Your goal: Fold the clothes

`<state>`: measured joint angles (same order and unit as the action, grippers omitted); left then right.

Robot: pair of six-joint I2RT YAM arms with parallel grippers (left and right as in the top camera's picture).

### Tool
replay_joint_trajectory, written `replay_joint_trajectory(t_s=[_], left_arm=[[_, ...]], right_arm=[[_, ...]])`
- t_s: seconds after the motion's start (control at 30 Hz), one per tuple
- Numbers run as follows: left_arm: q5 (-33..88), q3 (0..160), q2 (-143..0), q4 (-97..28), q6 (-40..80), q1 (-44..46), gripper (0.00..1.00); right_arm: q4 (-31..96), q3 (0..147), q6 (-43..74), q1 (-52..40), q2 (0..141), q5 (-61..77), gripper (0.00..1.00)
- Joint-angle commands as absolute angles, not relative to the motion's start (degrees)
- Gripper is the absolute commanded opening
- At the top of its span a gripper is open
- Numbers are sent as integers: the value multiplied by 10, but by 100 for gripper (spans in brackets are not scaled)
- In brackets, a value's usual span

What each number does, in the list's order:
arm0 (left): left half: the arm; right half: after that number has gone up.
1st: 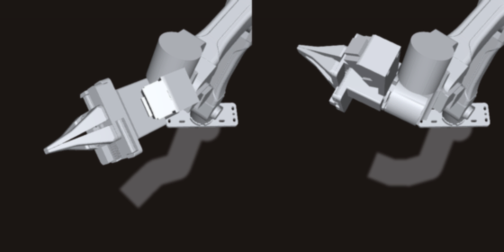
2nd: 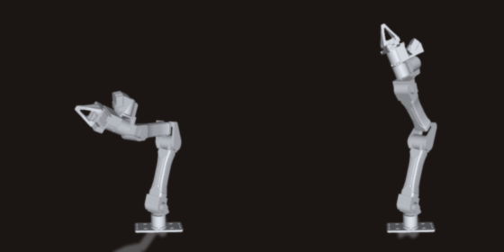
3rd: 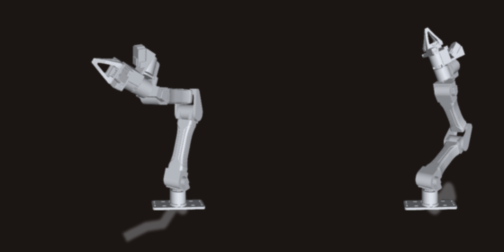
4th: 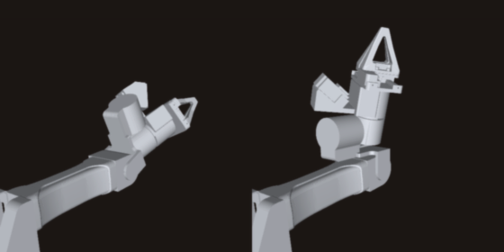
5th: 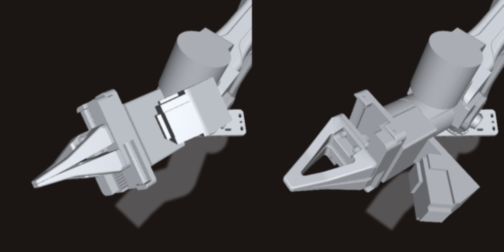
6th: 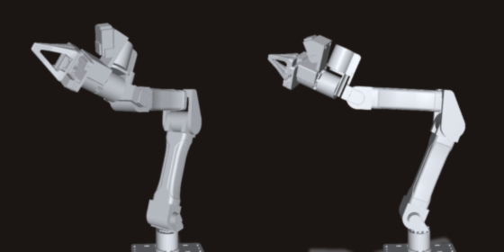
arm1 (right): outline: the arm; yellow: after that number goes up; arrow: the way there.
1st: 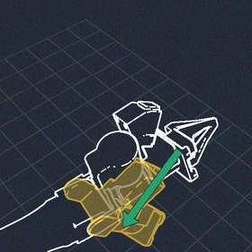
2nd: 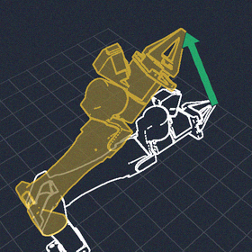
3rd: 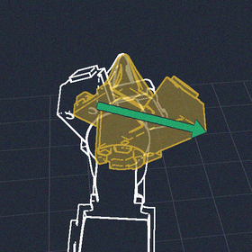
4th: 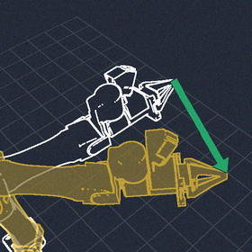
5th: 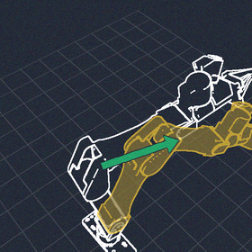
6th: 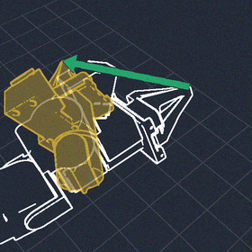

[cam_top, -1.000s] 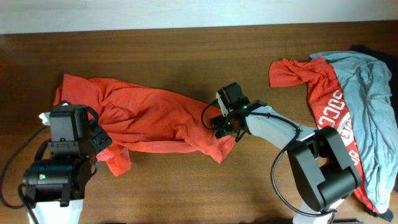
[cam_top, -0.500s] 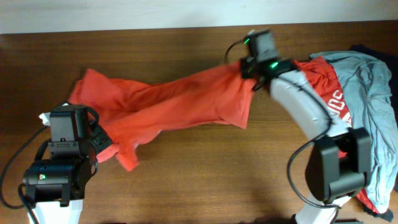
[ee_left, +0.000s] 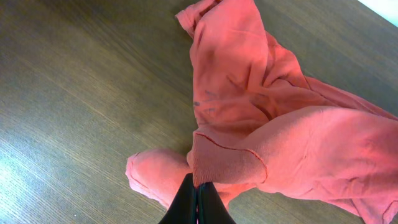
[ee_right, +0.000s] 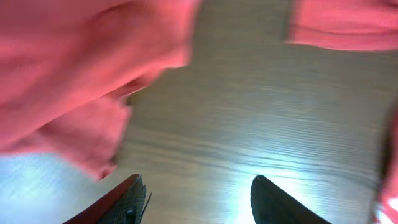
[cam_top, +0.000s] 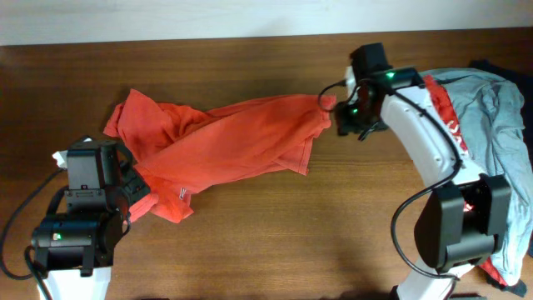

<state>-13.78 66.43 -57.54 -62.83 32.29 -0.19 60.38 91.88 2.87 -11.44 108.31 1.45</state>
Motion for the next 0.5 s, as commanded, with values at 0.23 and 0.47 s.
replay_joint_trajectory(t_s=[0.23, 0.47], left_arm=[[-149, 668, -572, -626, 311, -6, 0], [-149, 668, -572, -625, 311, -6, 0]], right_arm=[[479, 726, -41, -198, 1082, 88, 60], [371, 661, -45, -250, 1082, 93, 60]])
